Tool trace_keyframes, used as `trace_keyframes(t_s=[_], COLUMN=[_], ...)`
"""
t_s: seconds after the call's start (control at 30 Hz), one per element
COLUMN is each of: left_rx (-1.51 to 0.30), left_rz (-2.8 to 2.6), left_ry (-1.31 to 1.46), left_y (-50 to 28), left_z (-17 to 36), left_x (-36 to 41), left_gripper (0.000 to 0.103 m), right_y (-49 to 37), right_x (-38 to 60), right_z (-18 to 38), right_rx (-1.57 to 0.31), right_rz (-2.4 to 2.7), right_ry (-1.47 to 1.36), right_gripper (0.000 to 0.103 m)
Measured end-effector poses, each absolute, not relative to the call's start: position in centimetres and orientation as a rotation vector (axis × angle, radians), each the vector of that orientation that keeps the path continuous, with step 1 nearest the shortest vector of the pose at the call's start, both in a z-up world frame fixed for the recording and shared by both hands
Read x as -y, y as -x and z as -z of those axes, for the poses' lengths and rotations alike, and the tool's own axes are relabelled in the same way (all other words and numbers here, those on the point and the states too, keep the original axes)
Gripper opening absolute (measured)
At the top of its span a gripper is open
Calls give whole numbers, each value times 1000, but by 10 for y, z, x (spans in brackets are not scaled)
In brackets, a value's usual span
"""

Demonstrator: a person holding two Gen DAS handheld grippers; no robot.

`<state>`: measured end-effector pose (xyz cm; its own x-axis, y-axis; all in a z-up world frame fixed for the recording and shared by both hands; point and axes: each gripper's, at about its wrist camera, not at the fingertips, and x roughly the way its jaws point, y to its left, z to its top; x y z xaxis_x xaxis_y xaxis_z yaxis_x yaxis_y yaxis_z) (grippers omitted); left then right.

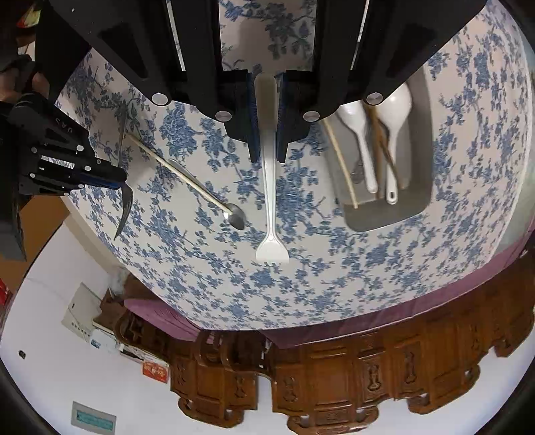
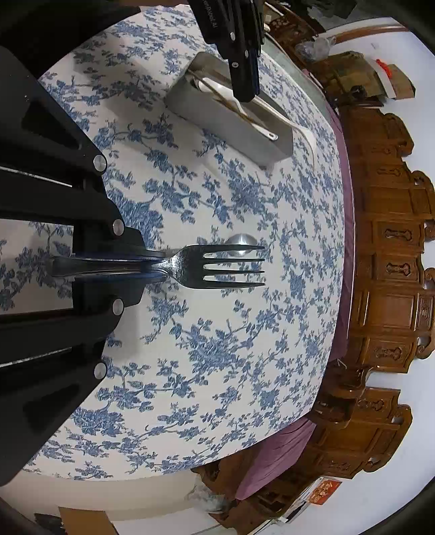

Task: Organize utensils
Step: 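Carry the white ceramic spoon into the tray and open the left gripper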

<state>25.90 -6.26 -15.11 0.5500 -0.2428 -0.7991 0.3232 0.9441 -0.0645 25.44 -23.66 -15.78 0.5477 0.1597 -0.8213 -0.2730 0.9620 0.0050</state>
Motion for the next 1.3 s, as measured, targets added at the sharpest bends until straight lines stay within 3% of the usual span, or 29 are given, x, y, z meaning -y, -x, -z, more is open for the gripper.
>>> trace_keyframes(t_s=[0.33,0.77,1.3], left_rx=[-913,-897,-895], left_rz=[283,255,217], left_ry=[-73,-49,-22], left_y=[-258,-257,-259], left_z=[149,142,146], left_x=[29,9,-18], left_gripper=[9,9,9], right_y=[-239,-292,-295], right_x=[219,182,178], right_z=[149,229,233], right_rx=[-906,-1149,-1199], right_rz=[-341,-394,-355], right_ry=[147,198,215], right_gripper=[8,8,9])
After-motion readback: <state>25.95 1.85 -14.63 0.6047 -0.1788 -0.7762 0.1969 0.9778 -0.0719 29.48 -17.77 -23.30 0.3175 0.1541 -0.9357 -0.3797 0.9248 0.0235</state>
